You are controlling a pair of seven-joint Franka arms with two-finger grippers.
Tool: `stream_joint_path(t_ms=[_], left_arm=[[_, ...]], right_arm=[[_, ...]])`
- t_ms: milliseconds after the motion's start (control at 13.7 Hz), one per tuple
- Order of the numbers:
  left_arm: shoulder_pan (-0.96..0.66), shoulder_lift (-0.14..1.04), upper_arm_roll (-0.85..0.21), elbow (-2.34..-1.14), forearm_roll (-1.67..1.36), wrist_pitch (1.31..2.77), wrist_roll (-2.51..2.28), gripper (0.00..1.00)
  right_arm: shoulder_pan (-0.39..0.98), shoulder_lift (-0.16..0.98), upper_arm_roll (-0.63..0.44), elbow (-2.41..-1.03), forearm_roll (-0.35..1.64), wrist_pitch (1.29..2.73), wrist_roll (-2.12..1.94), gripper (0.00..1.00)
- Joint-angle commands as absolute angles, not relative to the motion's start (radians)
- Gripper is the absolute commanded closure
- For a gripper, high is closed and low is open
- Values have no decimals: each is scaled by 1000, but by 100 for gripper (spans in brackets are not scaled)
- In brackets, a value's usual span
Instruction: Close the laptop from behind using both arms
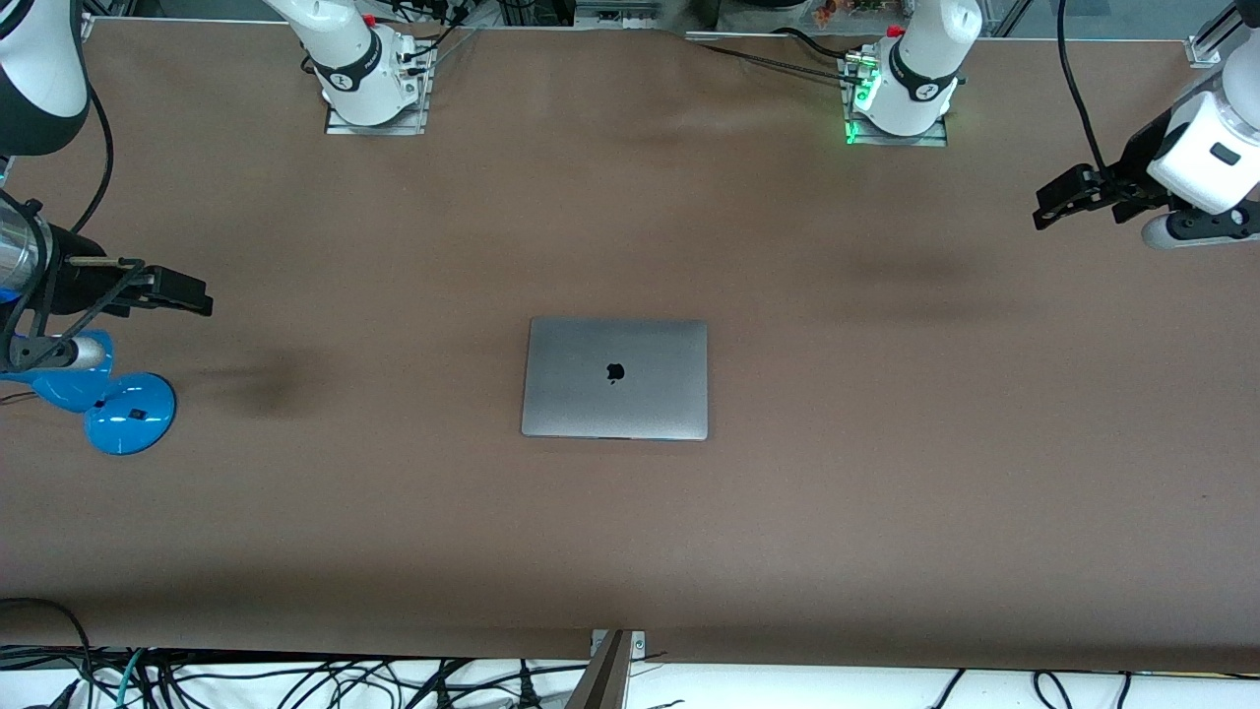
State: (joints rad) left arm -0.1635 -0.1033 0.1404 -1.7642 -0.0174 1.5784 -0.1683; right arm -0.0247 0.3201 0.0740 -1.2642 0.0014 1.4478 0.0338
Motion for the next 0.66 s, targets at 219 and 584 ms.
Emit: stream_joint_path(t_ms=[219, 584], left_arm=[[-163, -64, 135, -1712, -41, 1555, -169, 0], [-164, -60, 135, -1712, -41, 1552, -169, 0]], right_arm=[[-41, 284, 69, -1298, -2, 1439, 21, 0], [-41, 282, 69, -1298, -2, 1437, 21, 0]])
